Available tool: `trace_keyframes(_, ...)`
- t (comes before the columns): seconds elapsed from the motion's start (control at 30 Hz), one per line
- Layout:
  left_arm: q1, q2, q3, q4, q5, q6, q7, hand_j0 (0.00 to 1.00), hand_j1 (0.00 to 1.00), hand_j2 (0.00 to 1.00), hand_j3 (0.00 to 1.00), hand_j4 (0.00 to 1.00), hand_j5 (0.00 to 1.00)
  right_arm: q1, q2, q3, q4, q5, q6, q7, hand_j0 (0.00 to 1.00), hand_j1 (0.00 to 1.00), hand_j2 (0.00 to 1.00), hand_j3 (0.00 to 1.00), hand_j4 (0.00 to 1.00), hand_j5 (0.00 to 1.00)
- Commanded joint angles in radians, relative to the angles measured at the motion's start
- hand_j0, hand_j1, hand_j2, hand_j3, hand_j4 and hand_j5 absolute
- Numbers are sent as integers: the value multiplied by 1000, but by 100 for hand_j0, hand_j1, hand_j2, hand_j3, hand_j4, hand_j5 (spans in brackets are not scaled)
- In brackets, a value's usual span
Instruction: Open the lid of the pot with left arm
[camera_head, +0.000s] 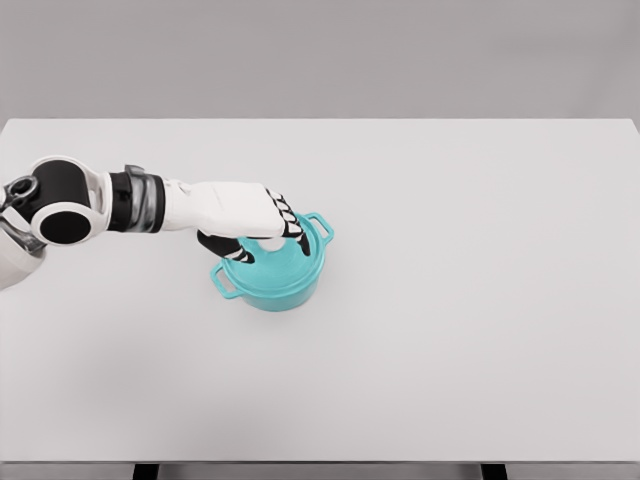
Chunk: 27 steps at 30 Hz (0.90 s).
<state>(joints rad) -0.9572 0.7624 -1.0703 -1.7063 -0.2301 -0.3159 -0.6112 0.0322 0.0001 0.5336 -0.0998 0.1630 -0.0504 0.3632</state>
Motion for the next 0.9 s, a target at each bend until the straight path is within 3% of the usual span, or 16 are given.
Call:
trace_keyframes(0.0,0,-3,-3,8,2,1,0,76,76,76,76,76,76,0,0,0,0,0,0,0,100,100,100,100,100,100)
trace_keyframes(0.57,0,-32,-3,63,-81,6,0,75,75,75,75,75,75,0,0,0,0,0,0,0,100,100,100,100,100,100)
trace_keyframes(0.63,0,-32,-4,63,-83,4,0,71,71,71,71,71,71,0,0,0,0,0,0,0,100,100,100,100,100,100)
trace_keyframes(0.73,0,-32,-5,63,-84,-3,0,54,54,54,54,54,54,0,0,0,0,0,0,0,100,100,100,100,100,100)
trace_keyframes(0.87,0,-31,-3,62,-84,-5,0,49,49,49,49,49,49,0,0,0,0,0,0,0,100,100,100,100,100,100)
